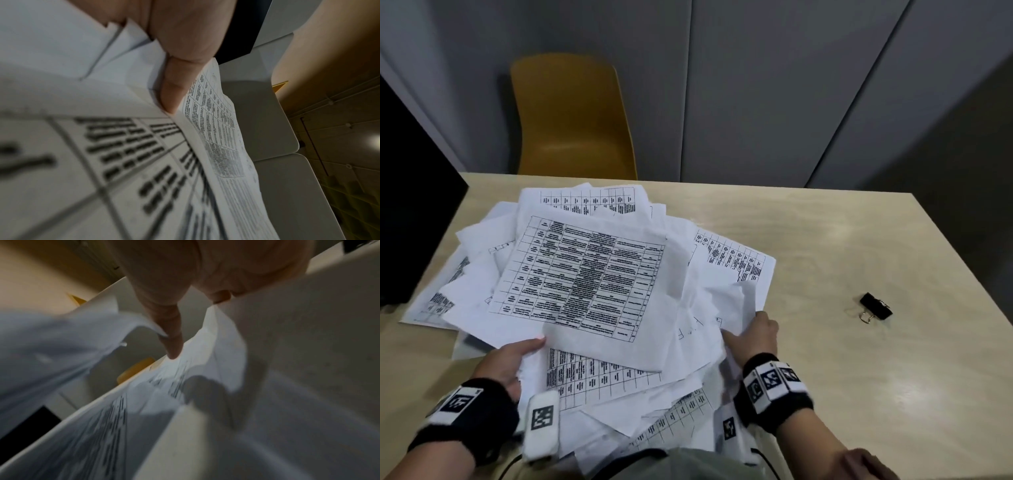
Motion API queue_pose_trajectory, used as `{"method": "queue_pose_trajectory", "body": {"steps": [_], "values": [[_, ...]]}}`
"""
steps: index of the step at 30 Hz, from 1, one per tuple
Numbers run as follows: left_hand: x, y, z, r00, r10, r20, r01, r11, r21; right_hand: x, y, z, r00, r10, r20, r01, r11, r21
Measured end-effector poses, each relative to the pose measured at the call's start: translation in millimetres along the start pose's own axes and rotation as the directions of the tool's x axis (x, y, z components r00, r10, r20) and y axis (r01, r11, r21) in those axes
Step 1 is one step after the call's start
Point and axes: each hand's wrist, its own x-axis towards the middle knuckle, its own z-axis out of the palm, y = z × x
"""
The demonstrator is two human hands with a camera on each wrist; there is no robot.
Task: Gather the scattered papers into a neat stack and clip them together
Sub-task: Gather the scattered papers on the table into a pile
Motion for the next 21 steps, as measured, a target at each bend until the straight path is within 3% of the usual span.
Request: {"method": "queue_pose_trajectory", "body": {"steps": [4,8,12,17,21], "values": [[-22,2,15,1.000,-0.002,0.010,0.002,1.000,0.016,-11,-21,10,0.999,-0.041,0.030,0.045,0.991,-0.128],[-17,-1,18,0.999,0.033,-0.008,-0.033,0.999,-0.008,-5,-26,4,0.985,0.031,0.169,-0.021,0.998,-0.061],[-17,-1,18,0.999,0.049,-0.019,-0.049,0.999,-0.008,-2,-27,7,0.984,0.039,0.173,-0.031,0.998,-0.049],[-19,-2,13,0.995,0.091,-0.047,-0.090,0.996,0.012,6,-14,-10,0.995,0.052,0.084,-0.058,0.996,0.074],[25,-16,-9,0.996,0.093,-0.015,-0.094,0.995,-0.039,23,3,-50,0.991,0.091,-0.095,-0.074,0.982,0.175]]}}
